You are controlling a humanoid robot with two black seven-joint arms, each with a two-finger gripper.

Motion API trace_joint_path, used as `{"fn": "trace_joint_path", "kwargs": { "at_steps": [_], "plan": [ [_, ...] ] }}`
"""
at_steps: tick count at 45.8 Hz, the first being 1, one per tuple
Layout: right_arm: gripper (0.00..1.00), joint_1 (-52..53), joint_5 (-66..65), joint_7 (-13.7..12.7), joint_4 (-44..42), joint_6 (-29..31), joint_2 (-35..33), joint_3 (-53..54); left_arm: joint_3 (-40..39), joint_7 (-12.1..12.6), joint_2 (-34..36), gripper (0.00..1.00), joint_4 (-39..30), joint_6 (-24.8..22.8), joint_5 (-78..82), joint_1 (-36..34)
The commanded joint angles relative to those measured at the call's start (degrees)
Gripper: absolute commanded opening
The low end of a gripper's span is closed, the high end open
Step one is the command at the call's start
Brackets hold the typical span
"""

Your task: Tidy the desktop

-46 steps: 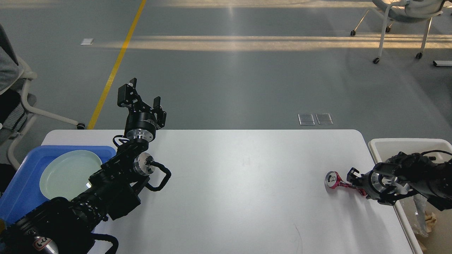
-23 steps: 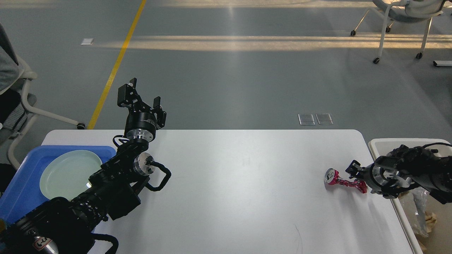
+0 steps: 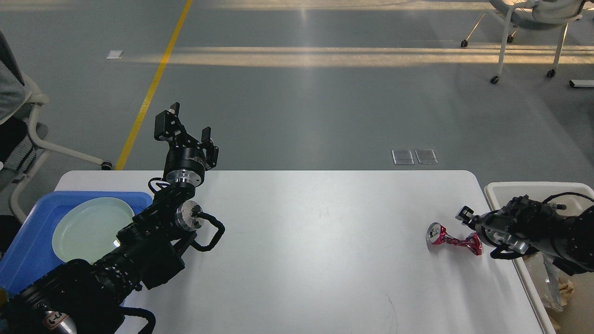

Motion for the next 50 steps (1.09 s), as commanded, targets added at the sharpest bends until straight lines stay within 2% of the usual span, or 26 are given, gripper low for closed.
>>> {"fn": "trace_joint_path", "kwargs": {
  "at_steps": [1, 8, 11, 17, 21, 32, 41, 50],
  "plan": [
    [0.7, -1.7, -2.3, 0.0, -0.8, -0.1, 0.7, 0.4, 0.0, 0.0, 0.0, 0.99, 0.0, 0.0, 0.0, 0.0],
    [0.62, -2.2, -5.4, 0.0, -0.8, 0.0, 0.6, 0.5, 0.0, 0.0, 0.0, 0.99, 0.0, 0.0, 0.0, 0.0],
    [0.55, -2.5, -6.1, 0.0, -0.8, 0.2, 0.5, 0.5, 0.0, 0.0, 0.0, 0.99, 0.0, 0.0, 0.0, 0.0],
    [0.28, -2.5, -6.8, 0.0, -0.6, 0.8, 0.3, 0.5, 0.0, 0.0, 0.0, 0.99, 0.0, 0.0, 0.0, 0.0],
    [0.15, -2.5, -6.8, 0.0, -0.3, 0.8, 0.3, 0.5, 0.0, 0.0, 0.0, 0.99, 0.0, 0.0, 0.0, 0.0],
    [0.0, -2.3, -6.8, 0.0, 0.0, 1.0, 0.2, 0.5, 0.0, 0.0, 0.0, 0.99, 0.0, 0.0, 0.0, 0.0],
    [0.0, -1.2, -6.8, 0.0, 1.3, 2.5, 0.0, 0.5, 0.0, 0.0, 0.0, 0.99, 0.0, 0.0, 0.0, 0.0],
    [0.0, 8.8, -6.8, 0.3, 6.6, 10.5, -3.9, 0.0, 0.0, 0.0, 0.0, 0.99, 0.0, 0.0, 0.0, 0.0]
  ]
}}
